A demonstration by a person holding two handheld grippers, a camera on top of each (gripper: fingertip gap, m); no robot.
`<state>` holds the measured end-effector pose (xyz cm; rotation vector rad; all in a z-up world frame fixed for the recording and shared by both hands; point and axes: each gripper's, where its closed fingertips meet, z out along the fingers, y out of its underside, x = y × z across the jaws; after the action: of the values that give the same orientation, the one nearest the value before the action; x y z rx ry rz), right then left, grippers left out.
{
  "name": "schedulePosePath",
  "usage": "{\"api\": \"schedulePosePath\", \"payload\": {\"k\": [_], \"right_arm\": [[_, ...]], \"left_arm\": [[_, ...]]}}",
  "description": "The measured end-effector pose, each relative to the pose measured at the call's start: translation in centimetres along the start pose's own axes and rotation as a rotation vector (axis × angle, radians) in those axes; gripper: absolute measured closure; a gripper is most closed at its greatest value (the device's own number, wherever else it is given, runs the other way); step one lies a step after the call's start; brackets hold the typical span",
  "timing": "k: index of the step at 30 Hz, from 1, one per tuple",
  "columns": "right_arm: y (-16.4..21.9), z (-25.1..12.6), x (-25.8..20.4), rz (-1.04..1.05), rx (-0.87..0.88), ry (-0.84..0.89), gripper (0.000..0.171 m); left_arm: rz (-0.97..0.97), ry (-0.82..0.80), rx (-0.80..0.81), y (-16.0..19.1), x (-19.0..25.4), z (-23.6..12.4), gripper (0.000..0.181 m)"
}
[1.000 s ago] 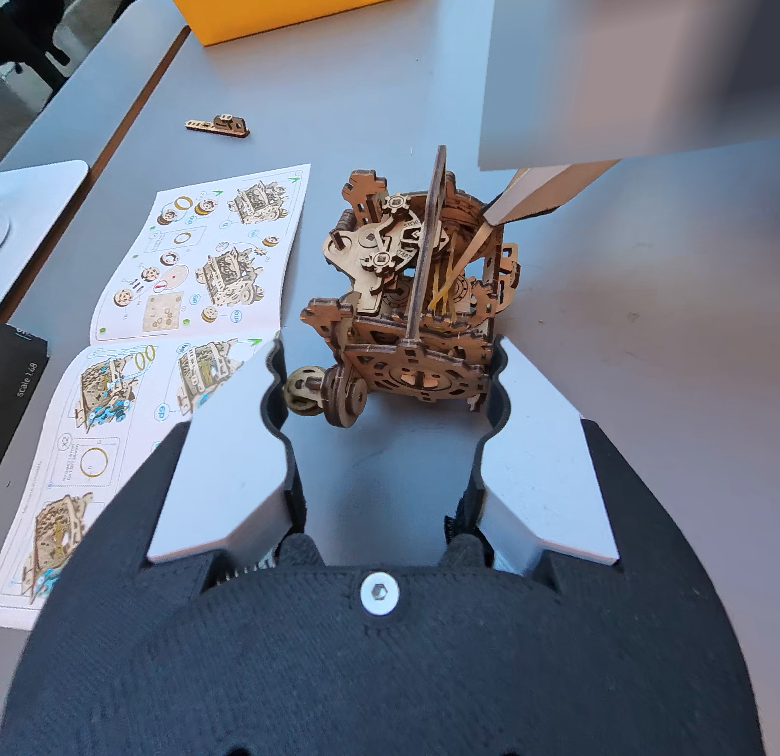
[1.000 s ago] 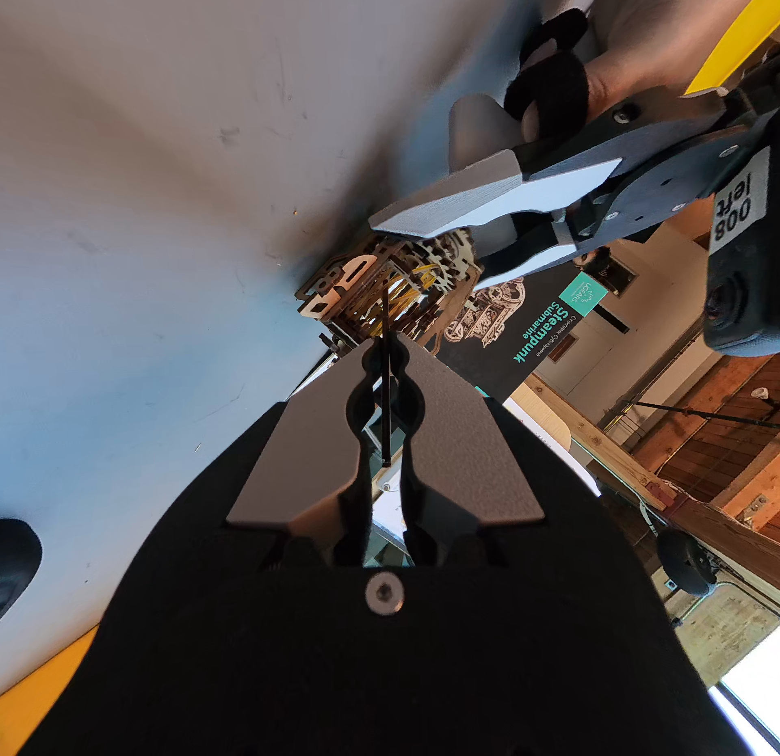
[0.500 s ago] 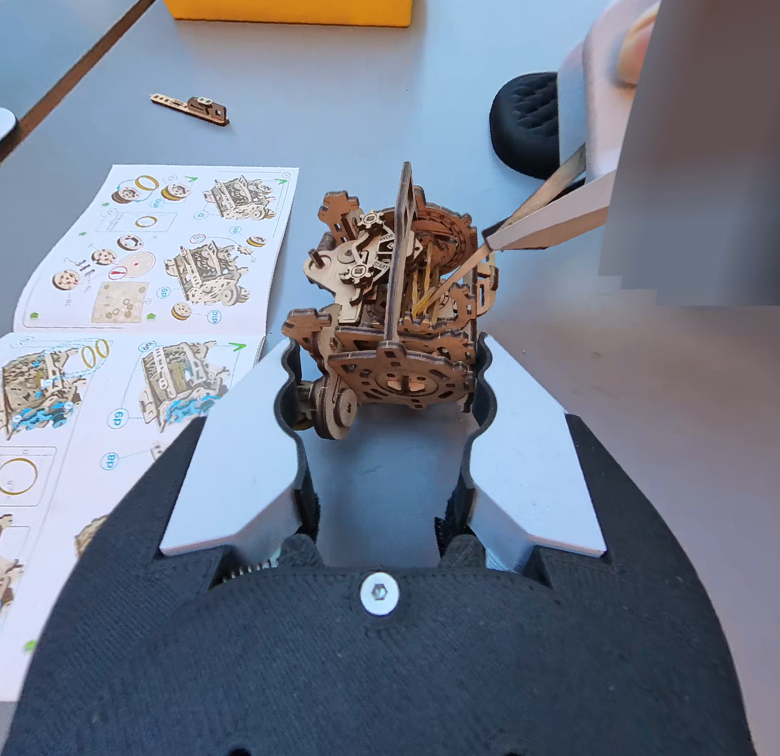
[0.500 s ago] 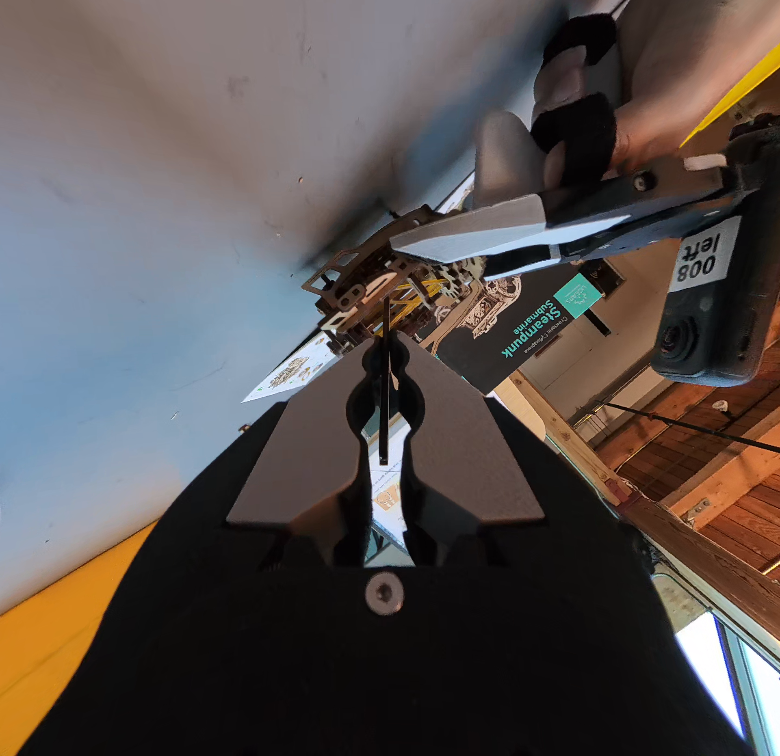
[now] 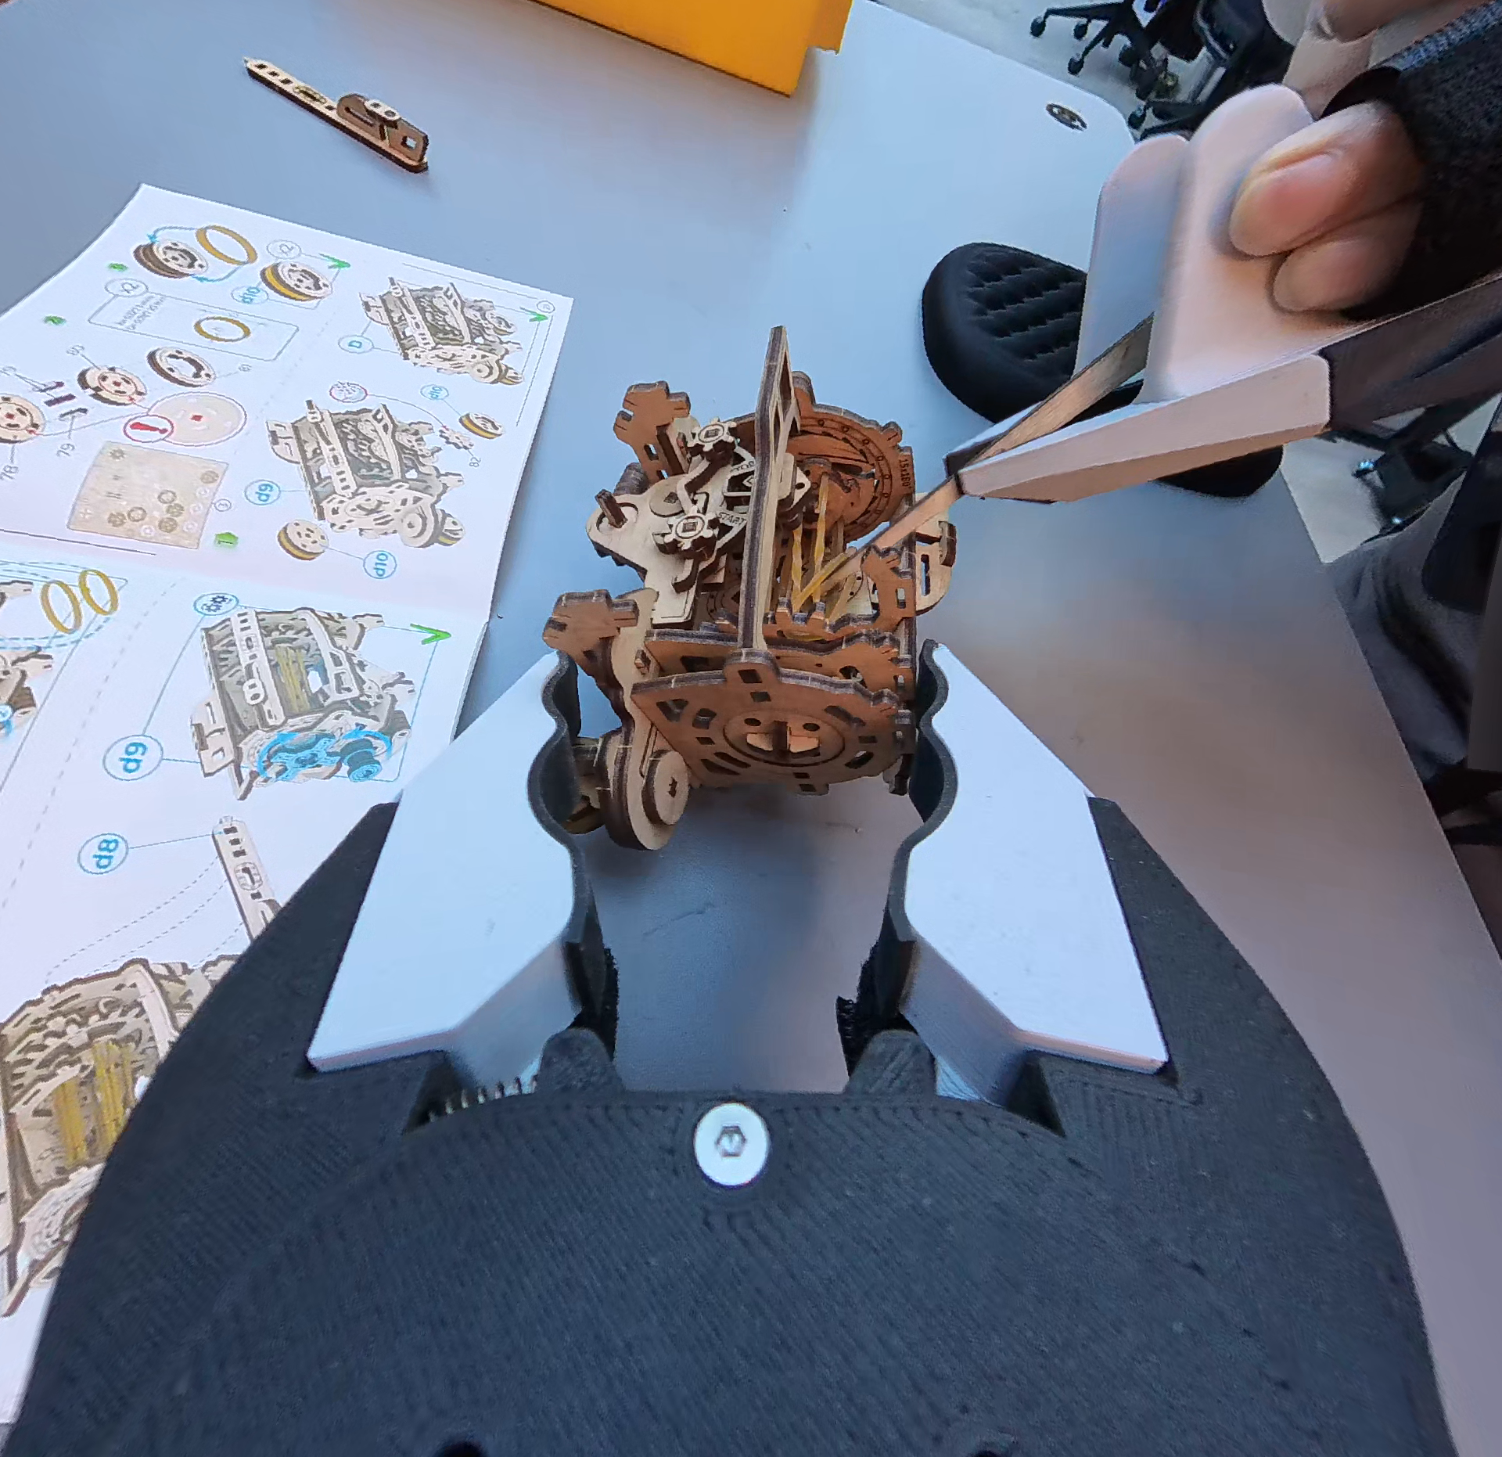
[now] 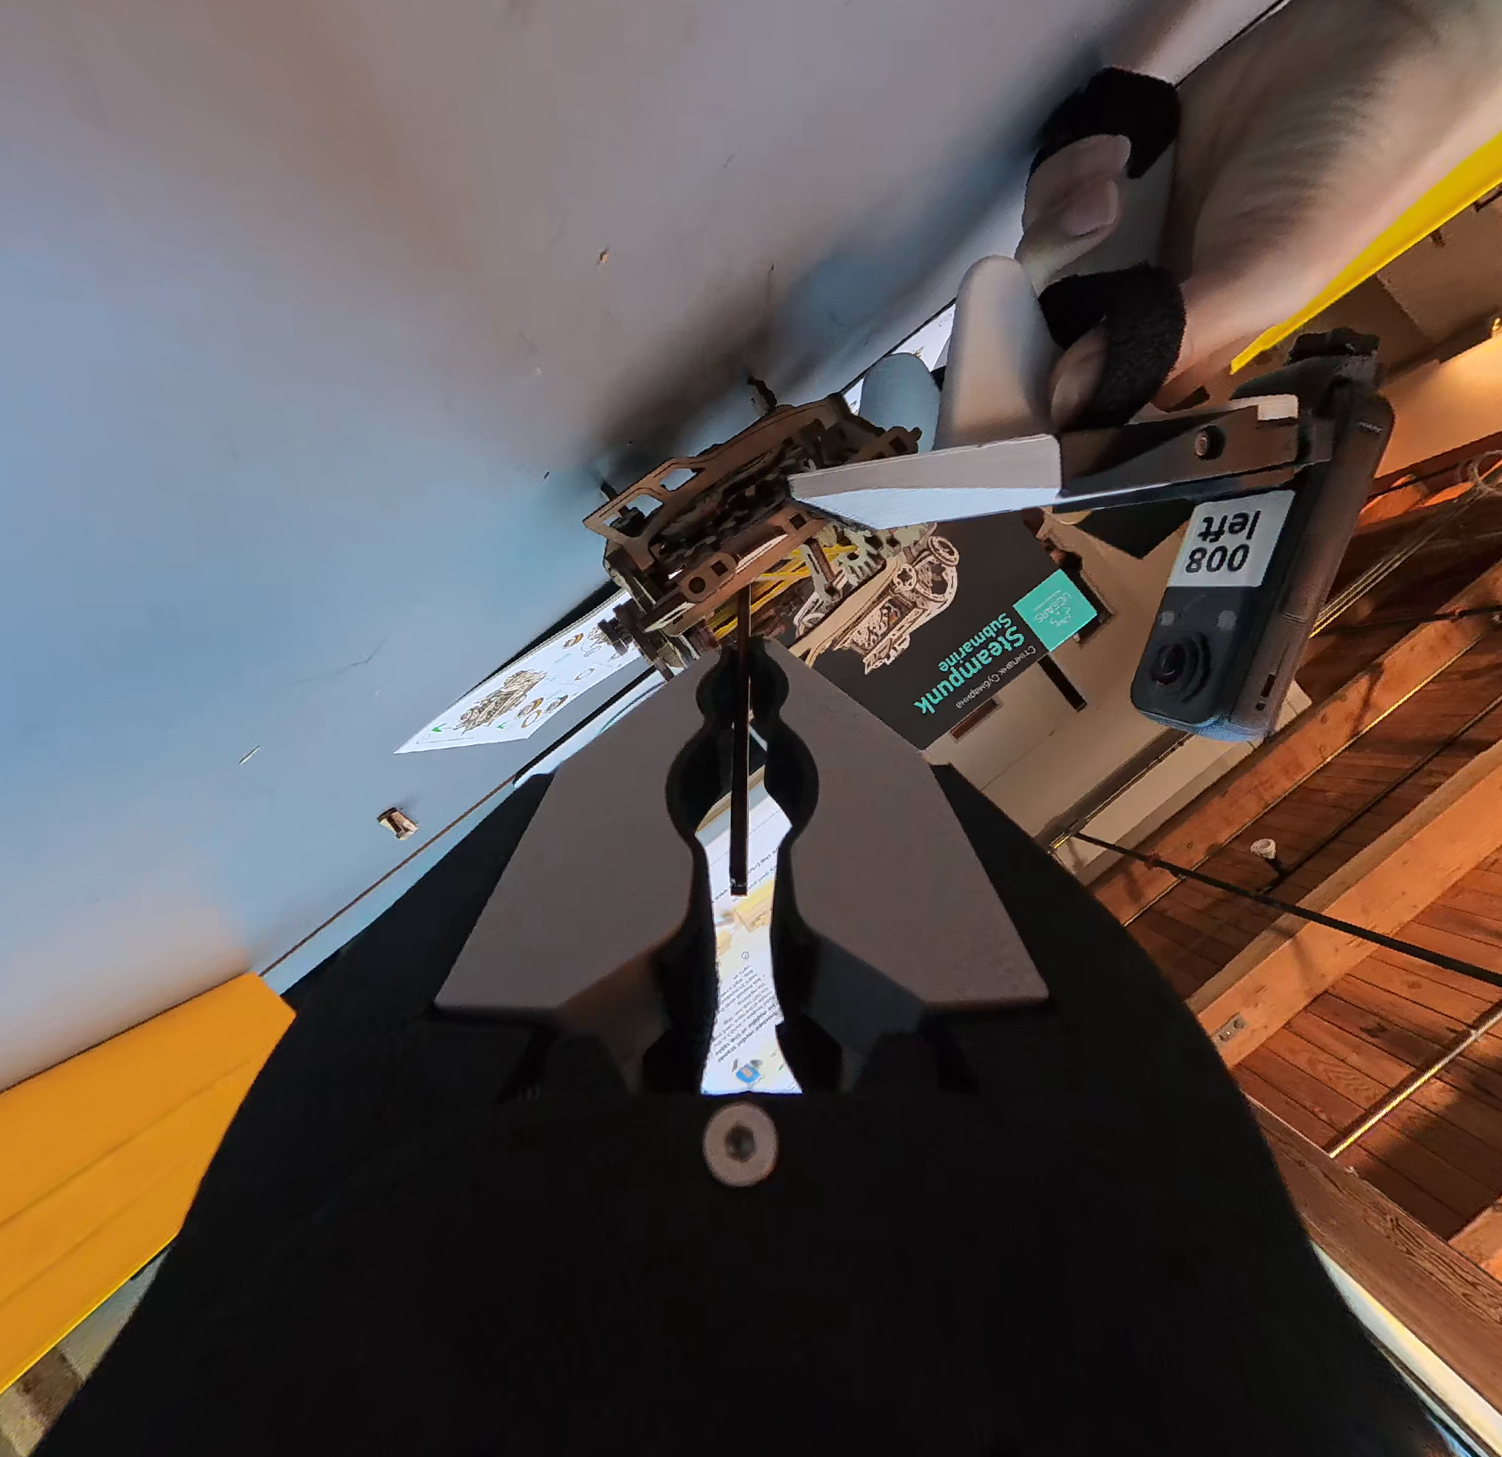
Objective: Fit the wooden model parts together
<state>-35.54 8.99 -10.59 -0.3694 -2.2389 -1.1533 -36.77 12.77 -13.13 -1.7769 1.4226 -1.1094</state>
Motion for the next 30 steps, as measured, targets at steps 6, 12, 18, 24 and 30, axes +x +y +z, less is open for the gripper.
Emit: {"api": "schedulePosePath", "payload": {"k": [6,12,18,24,30], "right_arm": [[0.0,-0.1,0.5,0.053,0.047,0.024,0.169],[0.6,-0.1,0.8,0.152,0.079,0.041,0.169],[0.6,-0.4,0.7,0.371,0.185,0.066,0.169],[1.5,-0.7,0.2,0.65,0.279,0.107,0.169],[2.4,-2.0,0.8,1.045,0.503,0.119,0.168]], "left_arm": [[0.006,0.003,-0.001,0.0,0.0,0.0,0.099],[0.008,0.01,-0.002,0.0,0.0,0.1,0.099],[0.007,0.02,-0.002,0.0,0.0,0.1,0.099],[0.006,0.047,-0.006,0.2,0.3,-0.1,0.099],[0.015,0.098,-0.019,0.5,1.1,-0.3,0.099]]}}
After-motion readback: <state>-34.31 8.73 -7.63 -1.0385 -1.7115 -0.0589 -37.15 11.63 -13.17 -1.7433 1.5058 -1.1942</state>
